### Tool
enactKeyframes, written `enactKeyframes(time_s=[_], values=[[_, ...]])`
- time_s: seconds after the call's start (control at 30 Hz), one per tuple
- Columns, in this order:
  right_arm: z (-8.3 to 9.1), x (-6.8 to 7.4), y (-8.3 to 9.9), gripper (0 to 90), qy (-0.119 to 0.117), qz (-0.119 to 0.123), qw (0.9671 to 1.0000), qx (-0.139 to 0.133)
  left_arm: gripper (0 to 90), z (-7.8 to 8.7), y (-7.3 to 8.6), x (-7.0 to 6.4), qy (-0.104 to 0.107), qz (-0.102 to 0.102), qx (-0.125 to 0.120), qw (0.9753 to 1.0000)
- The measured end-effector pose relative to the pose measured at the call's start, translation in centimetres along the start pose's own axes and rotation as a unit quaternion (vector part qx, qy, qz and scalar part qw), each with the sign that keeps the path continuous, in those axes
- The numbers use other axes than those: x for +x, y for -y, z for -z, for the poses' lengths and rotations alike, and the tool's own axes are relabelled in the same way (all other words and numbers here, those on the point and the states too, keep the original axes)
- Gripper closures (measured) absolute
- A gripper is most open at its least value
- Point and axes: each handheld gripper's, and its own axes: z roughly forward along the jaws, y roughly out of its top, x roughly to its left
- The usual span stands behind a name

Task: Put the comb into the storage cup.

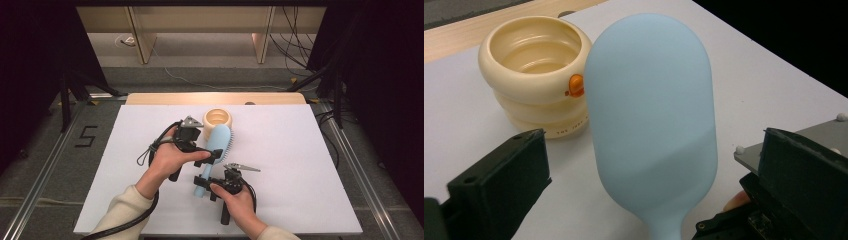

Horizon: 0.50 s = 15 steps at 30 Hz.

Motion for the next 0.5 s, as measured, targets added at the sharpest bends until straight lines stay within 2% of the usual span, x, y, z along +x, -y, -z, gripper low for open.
enactKeyframes(time_s=[0.3, 0.5], values=[[-0.1, 0.0, 0.0, 67.8, -0.003, 0.003, 1.0, 0.002, 0.0, -0.7, -0.2, 0.1, 0.0, 0.004, -0.002, 1.0], [-0.1, 0.1, 0.0, 67.8, -0.005, 0.004, 1.0, 0.0, 0.0, -1.2, -0.3, 0.2, 0.0, 0.016, -0.001, 0.9999]])
